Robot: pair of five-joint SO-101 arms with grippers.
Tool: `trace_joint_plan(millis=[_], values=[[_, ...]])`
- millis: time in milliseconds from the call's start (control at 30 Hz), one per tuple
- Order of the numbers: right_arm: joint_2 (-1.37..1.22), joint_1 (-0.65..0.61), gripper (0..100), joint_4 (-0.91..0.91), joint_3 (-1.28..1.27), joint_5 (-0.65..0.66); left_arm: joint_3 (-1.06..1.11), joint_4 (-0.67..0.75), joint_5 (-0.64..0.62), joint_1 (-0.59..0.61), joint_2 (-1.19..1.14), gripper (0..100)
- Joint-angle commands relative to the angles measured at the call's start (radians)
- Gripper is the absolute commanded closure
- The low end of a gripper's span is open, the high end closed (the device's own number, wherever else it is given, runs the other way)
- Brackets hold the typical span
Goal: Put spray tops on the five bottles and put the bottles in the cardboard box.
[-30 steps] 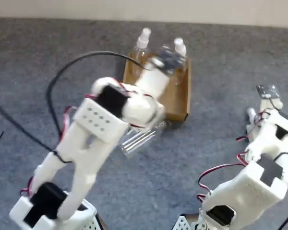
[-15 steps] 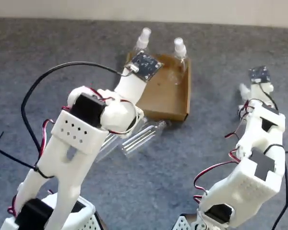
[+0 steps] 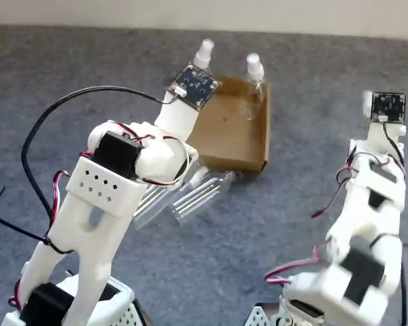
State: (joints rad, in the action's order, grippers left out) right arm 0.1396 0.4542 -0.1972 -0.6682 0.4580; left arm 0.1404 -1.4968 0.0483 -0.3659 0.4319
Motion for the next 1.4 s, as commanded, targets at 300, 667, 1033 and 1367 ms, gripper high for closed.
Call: trace_joint_plan(millis=[300,667,1033,1367], values=[[0.651,0.039,99.5,-0.259,-0.166,0.092,-0.012,0.086,0.049,-0.151,0.03,84],[0.947,-0.148,99.5,-0.282,-0.217,-0.232,-0.065,0.158,0.051,-0.067,0.033,84],[1.129,-0.487,99.5,-0.292,-0.217,-0.446,-0.234,0.164,0.052,0.128,0.033,84],[1.205,-0.639,99.4,-0.028,-0.28,-0.614,-0.317,0.166,0.107,0.171,0.033,84]])
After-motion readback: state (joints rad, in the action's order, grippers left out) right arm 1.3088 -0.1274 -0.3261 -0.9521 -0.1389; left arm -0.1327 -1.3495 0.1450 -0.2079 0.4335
